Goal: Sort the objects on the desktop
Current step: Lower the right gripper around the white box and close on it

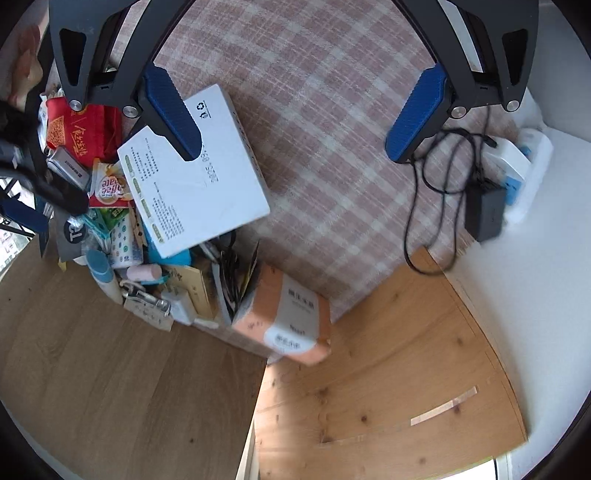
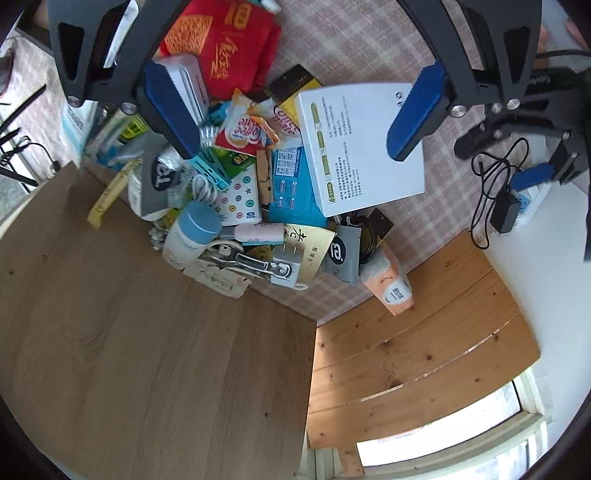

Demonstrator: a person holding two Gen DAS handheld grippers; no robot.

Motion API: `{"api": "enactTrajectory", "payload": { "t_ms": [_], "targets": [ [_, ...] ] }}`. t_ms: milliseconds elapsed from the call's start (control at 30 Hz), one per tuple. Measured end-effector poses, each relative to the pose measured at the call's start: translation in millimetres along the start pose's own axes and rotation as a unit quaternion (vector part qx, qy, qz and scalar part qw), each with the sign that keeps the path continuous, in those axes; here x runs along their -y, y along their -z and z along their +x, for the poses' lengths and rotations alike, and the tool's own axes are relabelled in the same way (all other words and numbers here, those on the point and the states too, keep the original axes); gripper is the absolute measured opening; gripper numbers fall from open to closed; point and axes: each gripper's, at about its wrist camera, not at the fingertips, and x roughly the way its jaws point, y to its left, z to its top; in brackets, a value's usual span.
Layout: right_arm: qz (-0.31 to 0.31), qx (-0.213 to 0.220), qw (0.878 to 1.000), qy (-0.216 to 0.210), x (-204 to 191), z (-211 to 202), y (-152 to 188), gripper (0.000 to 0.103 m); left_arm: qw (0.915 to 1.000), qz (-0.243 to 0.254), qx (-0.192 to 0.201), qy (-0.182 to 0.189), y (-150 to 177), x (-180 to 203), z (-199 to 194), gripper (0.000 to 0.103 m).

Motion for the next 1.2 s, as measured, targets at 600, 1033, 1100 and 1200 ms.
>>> {"api": "enactTrajectory", "payload": {
  "t_ms": [600, 1033, 1100, 1200],
  "targets": [
    [0.003, -0.072, 0.996, -0.053, -2.2, 65.9, -13.0, 0.090, 0.9986, -0.009, -0.050, 0.017, 16.4, 16.4, 48.5, 0.102],
    [0.017, -0.114, 0.990, -0.079, -13.2, 93.6, -2.0, 0.073, 0.9955, 0.012, -0.076, 0.055, 13.6, 31.7, 71.2, 0.102],
    [0.033, -0.117, 0.989, -0.090, -12.9, 95.3, 0.8, 0.072, 0.9939, 0.019, -0.082, 0.071, 12.1, 34.8, 72.6, 0.101],
    [0.060, -0.117, 0.986, -0.106, -12.6, 96.1, 3.8, 0.066, 0.9931, 0.031, -0.077, 0.083, 9.6, 38.8, 71.8, 0.098]
  ]
}}
